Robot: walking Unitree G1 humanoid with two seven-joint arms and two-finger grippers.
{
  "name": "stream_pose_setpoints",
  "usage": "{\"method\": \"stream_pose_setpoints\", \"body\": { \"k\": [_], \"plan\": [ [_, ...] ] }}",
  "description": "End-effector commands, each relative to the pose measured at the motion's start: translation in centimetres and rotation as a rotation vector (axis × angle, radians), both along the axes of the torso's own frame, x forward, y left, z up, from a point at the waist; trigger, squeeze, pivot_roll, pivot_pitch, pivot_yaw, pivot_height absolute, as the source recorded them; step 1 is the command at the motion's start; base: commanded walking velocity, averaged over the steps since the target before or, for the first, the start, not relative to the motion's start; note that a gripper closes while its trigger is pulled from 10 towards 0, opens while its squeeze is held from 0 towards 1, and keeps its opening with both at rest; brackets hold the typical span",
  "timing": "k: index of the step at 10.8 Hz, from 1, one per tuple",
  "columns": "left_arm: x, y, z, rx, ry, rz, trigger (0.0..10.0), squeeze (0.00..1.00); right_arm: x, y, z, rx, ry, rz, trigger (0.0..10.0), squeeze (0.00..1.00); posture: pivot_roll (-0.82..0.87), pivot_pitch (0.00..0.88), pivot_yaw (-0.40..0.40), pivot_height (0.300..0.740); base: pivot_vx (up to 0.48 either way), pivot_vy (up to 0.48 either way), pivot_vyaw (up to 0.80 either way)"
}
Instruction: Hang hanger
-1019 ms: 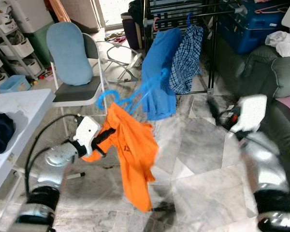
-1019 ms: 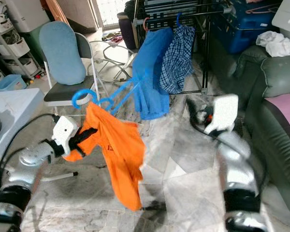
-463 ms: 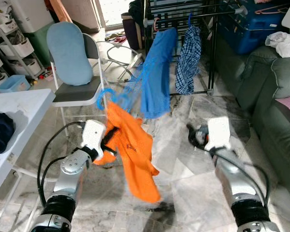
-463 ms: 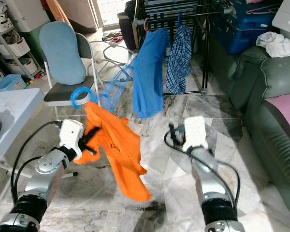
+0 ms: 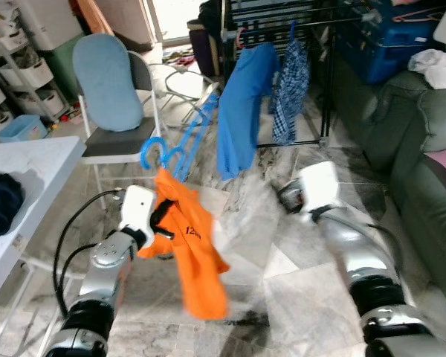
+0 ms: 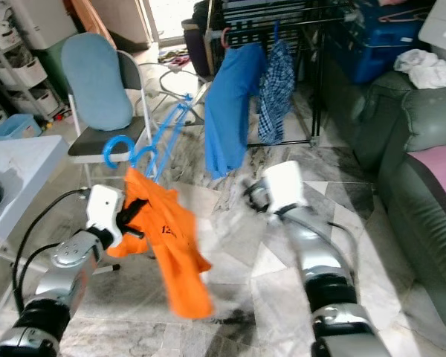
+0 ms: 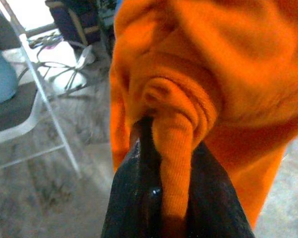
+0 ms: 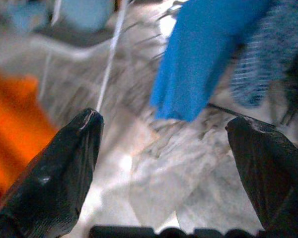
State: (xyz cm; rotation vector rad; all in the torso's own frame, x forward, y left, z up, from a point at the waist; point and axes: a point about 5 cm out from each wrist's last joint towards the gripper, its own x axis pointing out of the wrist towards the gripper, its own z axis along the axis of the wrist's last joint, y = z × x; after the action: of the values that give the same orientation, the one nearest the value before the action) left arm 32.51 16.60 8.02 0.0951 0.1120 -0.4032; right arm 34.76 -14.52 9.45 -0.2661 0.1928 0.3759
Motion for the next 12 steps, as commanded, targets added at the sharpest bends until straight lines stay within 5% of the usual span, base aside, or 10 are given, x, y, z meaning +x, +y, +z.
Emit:
{"method": "stream_pose_setpoints", "body": {
  "k": [1, 2, 4, 5, 6, 7, 8, 9, 10, 12],
  "plan": [
    [0.8, -0.3, 1.7, -0.012, -0.072, -0.010, 0.0, 0.00, -0.1, 1.0, -0.1, 0.006, 0.002, 0.068, 10.0, 0.00, -0.14, 0.000, 0.117, 0.740, 0.000, 0.000, 0.00],
    [0.7, -1.1, 2.1, -0.062, -0.092, -0.013, 0.0, 0.00, -0.9, 1.9, -0.8, 0.133, 0.068, 0.109, 10.0, 0.00, -0.14, 0.000, 0.114, 0.740, 0.000, 0.000, 0.00],
    [-0.1, -2.3, 2.9, -0.069, -0.160, -0.088, 0.0, 0.00, -1.6, 2.3, -1.2, 0.228, 0.061, 0.025, 10.0, 0.52, -0.14, 0.000, 0.123, 0.740, 0.000, 0.000, 0.00],
    [-0.3, -2.6, 3.5, -0.003, -0.218, -0.129, 0.0, 0.00, -2.0, 2.1, -1.2, 0.294, 0.094, 0.012, 10.0, 0.44, -0.14, 0.000, 0.124, 0.740, 0.000, 0.000, 0.00],
    [-0.7, -2.5, 4.1, 0.107, -0.266, -0.195, 0.0, 0.00, -2.2, 0.4, -1.0, 0.370, 0.048, -0.111, 10.0, 0.00, -0.14, 0.000, 0.137, 0.740, 0.000, 0.000, 0.00],
    [-1.3, -2.7, 4.4, 0.243, -0.299, -0.308, 0.0, 0.00, -2.5, -1.0, -1.4, 0.383, 0.052, -0.230, 10.0, 0.00, -0.14, 0.000, 0.147, 0.740, 0.000, 0.000, 0.00],
    [-1.4, -2.8, 4.6, 0.306, -0.309, -0.356, 0.0, 0.00, -2.7, -1.0, -1.5, 0.289, 0.020, -0.220, 10.0, 0.00, -0.14, 0.000, 0.154, 0.740, 0.000, 0.000, 0.00],
    [-1.4, -2.8, 5.1, 0.443, -0.350, -0.446, 0.0, 0.00, -3.3, -0.3, -1.8, 0.332, 0.044, -0.164, 10.0, 0.00, -0.14, 0.000, 0.162, 0.740, 0.000, 0.000, 0.00],
    [-0.4, -2.4, 6.7, 0.642, -0.438, -0.522, 0.0, 0.00, -3.7, 0.4, -1.4, 0.388, 0.101, -0.082, 10.0, 1.00, -0.14, 0.000, 0.164, 0.740, 0.000, 0.000, 0.00],
    [0.7, -2.1, 8.3, 0.683, -0.504, -0.492, 0.0, 0.00, -3.5, 1.2, -0.7, 0.437, 0.100, 0.002, 10.0, 0.87, -0.14, 0.000, 0.166, 0.740, 0.000, 0.000, 0.00]
  ]
}}
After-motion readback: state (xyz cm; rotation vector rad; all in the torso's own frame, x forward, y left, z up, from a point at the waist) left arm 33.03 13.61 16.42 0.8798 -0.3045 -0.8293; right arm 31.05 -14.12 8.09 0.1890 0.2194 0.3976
